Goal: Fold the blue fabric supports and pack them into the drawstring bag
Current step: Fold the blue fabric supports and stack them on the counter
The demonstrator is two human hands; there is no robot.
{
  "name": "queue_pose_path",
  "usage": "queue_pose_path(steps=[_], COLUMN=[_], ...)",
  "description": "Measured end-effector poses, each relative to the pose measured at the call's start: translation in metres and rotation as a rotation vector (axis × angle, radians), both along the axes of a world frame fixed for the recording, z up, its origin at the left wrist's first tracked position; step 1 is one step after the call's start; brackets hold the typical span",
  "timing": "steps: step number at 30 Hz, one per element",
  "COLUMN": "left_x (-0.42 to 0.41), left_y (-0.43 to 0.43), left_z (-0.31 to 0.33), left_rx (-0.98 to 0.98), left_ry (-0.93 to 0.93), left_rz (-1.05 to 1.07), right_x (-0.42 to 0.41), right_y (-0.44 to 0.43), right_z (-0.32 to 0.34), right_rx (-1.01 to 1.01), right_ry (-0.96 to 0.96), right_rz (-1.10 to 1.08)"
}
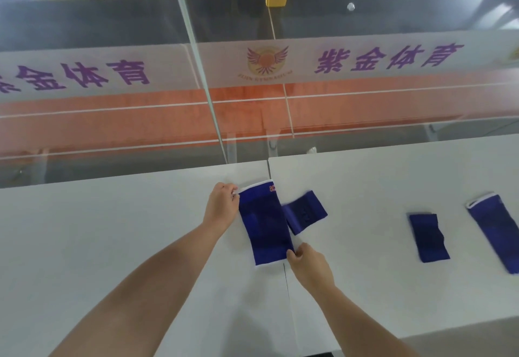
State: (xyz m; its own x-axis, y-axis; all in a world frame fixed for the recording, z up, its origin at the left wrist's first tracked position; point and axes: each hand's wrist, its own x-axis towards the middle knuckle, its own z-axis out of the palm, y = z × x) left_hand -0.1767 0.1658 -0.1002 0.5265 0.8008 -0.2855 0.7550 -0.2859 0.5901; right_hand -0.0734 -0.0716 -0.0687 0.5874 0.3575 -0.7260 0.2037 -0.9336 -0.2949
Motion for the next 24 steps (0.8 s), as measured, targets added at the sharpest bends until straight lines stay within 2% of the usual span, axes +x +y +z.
queue_pose_path(steps=[6, 13, 16, 21, 24], left_x=[-0.005, -0.039, -0.058, -0.063, -0.057], left_y=[-0.003, 0.007, 0.008, 0.005, -0.005], left_z=[-0.006, -0.011, -0.009, -0.008, -0.003], left_rx=[0.036, 0.083, 0.118, 0.116, 0.166], left_ry=[-0.005, 0.03, 0.04, 0.07, 0.177], left_rz=[-0.171, -0.159, -0.203, -0.197, -0.171], right_x=[-0.011, -0.044, -0.056, -0.078, -0.07], right_y=[-0.008, -0.004, -0.003, 0.001, 0.002], right_z=[-0.011, -0.017, -0.017, -0.016, -0.011], right_rx=[0.09, 0.087, 0.049, 0.015, 0.031], right_ry=[-0.009, -0.023, -0.078, 0.028, 0.039], right_rz=[-0.024, -0.074, 0.0, 0.128, 0.088])
